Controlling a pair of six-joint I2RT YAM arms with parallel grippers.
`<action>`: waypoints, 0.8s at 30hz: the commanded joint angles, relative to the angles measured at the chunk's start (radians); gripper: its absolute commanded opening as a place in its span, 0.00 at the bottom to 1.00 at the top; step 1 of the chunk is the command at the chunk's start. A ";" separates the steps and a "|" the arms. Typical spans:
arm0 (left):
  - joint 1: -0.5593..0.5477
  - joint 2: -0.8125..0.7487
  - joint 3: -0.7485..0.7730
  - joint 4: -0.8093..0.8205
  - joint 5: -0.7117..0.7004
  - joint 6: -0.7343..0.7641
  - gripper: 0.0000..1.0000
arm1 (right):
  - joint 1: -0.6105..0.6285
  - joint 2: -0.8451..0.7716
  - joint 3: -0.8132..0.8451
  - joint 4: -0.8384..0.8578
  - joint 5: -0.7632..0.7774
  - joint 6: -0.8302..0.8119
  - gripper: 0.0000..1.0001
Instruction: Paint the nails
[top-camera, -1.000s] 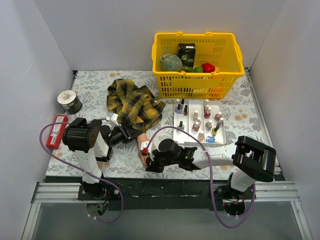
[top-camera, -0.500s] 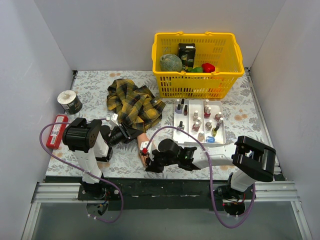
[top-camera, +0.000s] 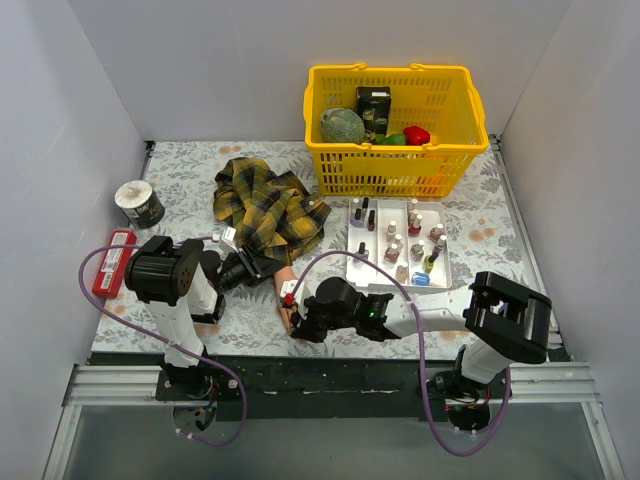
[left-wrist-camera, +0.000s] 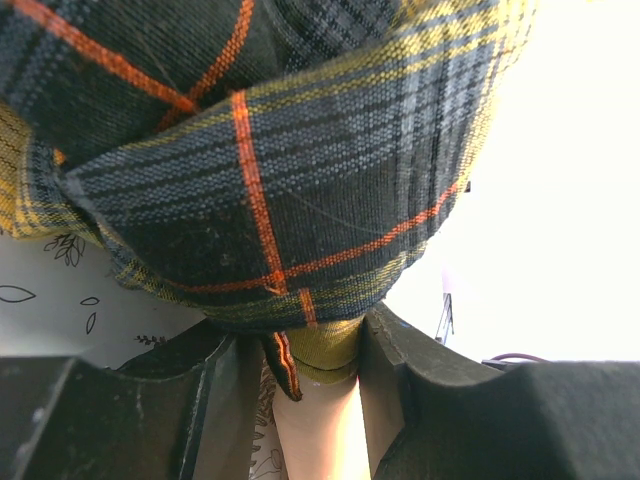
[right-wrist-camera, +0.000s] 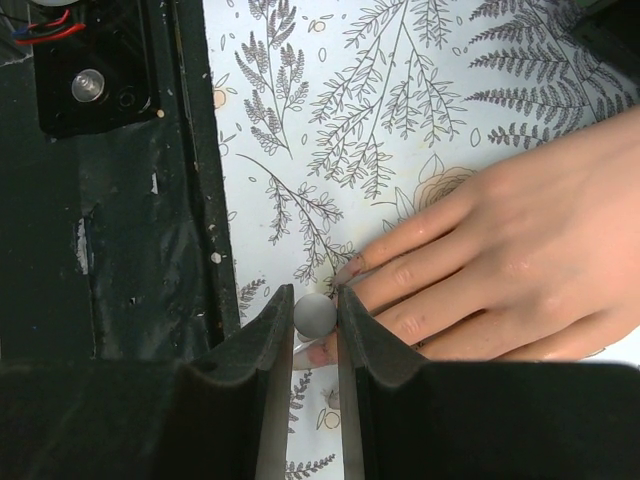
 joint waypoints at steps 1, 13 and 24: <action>-0.006 -0.041 -0.020 0.032 0.028 0.064 0.17 | 0.007 -0.013 0.026 0.018 0.036 -0.015 0.01; -0.005 -0.043 -0.021 0.032 0.030 0.065 0.17 | 0.007 -0.018 0.026 0.011 0.069 -0.015 0.01; -0.005 -0.043 -0.021 0.032 0.031 0.064 0.17 | 0.006 -0.047 0.011 0.011 0.092 -0.015 0.01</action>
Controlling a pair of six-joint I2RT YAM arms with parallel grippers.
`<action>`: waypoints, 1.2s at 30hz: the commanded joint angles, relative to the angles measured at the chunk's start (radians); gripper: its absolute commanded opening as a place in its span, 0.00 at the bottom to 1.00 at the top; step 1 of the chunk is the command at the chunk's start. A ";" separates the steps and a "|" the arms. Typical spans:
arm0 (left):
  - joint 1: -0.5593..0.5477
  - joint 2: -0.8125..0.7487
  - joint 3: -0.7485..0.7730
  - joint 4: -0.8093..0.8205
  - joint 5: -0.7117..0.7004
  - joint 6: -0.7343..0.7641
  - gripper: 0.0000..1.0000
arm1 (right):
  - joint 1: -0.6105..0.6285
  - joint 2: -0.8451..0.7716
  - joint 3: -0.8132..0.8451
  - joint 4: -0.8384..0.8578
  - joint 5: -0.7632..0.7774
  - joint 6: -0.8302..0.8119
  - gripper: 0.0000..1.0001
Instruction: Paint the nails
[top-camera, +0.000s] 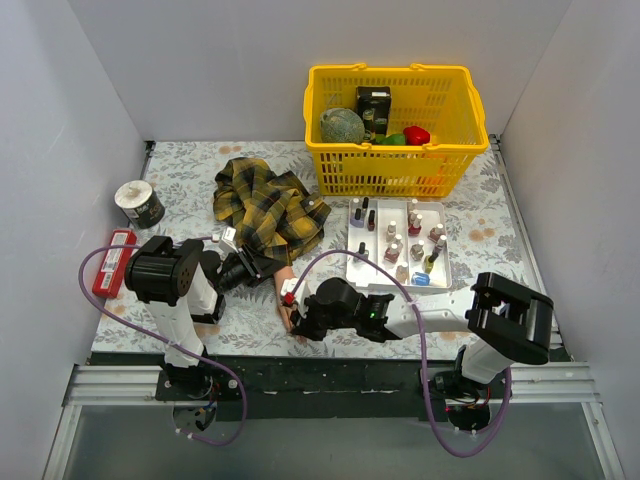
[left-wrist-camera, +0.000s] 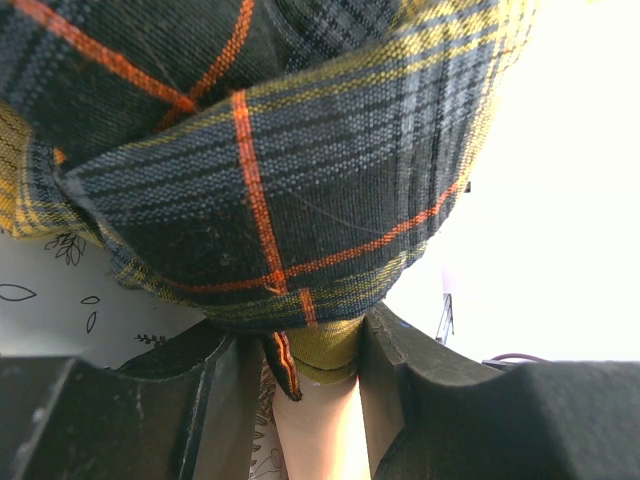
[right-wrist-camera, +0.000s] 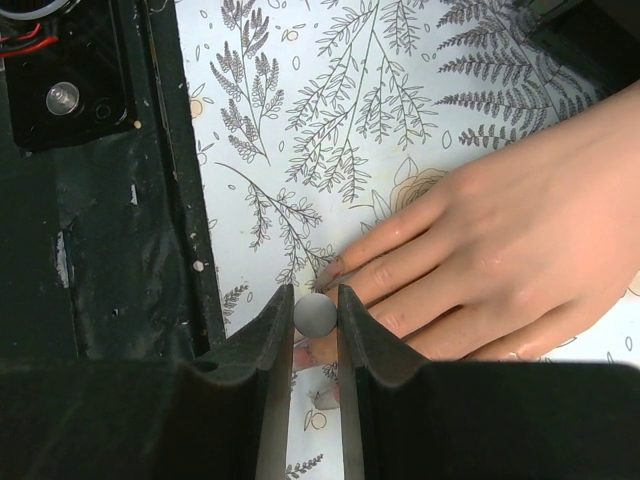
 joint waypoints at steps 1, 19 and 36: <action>-0.006 -0.042 -0.021 0.032 0.031 0.063 0.17 | 0.001 -0.039 0.009 0.011 0.028 -0.014 0.01; -0.006 -0.043 -0.018 0.030 0.031 0.063 0.17 | 0.001 -0.135 -0.061 0.102 -0.038 -0.015 0.01; -0.006 -0.054 -0.017 0.018 0.029 0.065 0.17 | 0.003 -0.006 0.089 0.015 -0.009 -0.015 0.01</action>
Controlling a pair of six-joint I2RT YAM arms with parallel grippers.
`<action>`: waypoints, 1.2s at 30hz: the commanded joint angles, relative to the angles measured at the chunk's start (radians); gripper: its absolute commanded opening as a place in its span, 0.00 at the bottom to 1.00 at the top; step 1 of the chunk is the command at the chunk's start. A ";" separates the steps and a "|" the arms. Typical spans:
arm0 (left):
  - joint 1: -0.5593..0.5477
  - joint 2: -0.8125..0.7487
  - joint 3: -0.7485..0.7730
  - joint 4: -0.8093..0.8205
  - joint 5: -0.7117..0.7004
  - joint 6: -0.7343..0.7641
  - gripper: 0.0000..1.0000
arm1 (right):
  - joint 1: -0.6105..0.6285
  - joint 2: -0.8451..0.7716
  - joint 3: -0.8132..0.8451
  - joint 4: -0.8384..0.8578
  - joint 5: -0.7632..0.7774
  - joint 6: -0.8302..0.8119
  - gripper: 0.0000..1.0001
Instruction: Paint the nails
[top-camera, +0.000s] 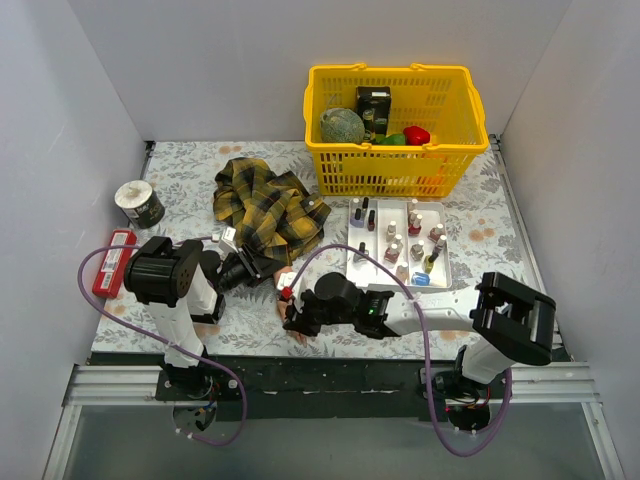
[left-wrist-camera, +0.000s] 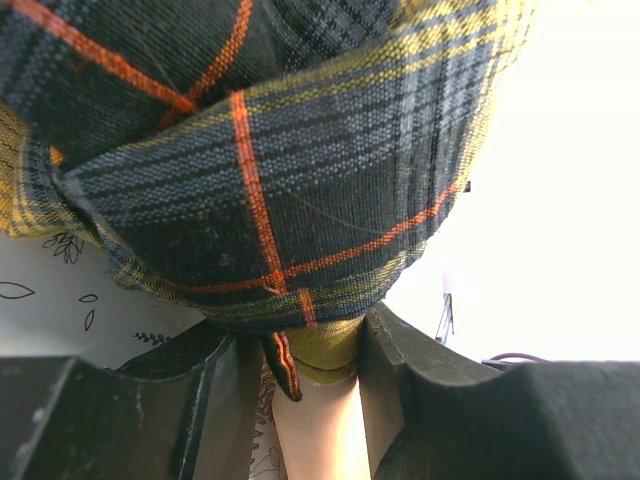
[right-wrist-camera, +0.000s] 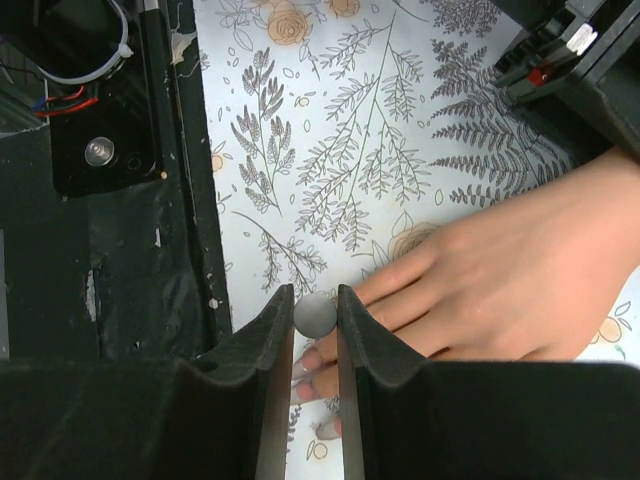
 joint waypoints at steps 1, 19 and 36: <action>-0.005 -0.043 -0.017 0.028 0.030 0.066 0.17 | 0.001 0.022 0.063 -0.004 0.008 -0.015 0.01; -0.006 -0.043 -0.019 0.031 0.030 0.067 0.16 | 0.003 0.088 0.098 -0.031 0.021 -0.015 0.01; -0.006 -0.044 -0.019 0.027 0.027 0.067 0.17 | 0.001 0.105 0.117 -0.047 0.054 -0.015 0.01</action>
